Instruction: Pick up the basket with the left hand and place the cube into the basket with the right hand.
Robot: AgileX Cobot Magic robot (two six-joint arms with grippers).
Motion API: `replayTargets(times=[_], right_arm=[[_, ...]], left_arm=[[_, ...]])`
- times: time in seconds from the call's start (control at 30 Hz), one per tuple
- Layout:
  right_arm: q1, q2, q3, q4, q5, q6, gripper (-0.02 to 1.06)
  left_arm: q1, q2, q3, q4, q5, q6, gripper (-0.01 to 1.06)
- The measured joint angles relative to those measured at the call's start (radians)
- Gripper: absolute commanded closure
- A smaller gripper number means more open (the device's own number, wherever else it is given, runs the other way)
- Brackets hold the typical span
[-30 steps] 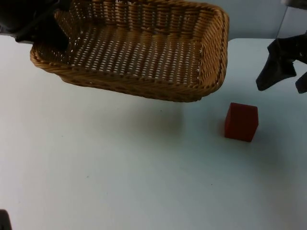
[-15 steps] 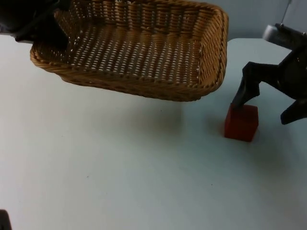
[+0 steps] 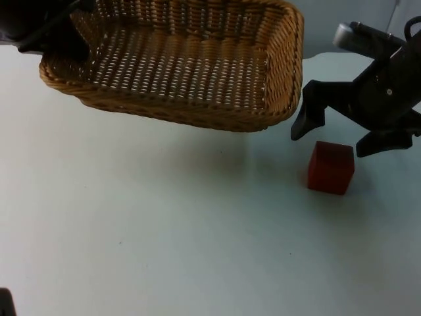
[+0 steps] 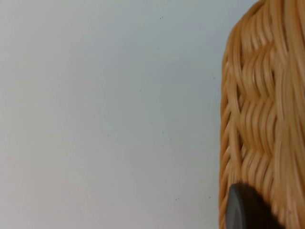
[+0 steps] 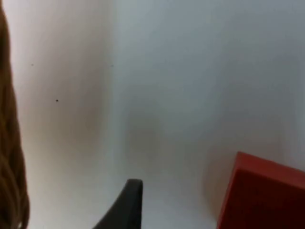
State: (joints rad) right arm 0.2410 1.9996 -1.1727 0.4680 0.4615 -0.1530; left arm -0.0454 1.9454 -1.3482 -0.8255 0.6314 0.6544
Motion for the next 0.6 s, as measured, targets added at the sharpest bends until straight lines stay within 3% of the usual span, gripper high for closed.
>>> replayTargets(times=[0.3, 0.6], right_arm=[[0.002, 0.004, 0.000, 0.002, -0.002, 0.031, 0.18], [0.002, 0.050, 0.000, 0.002, 0.010, 0.061, 0.18]], left_arm=[[0.000, 0.000, 0.000, 0.000, 0.000, 0.000, 1.05], [0.000, 0.000, 0.000, 0.000, 0.000, 0.000, 1.05]])
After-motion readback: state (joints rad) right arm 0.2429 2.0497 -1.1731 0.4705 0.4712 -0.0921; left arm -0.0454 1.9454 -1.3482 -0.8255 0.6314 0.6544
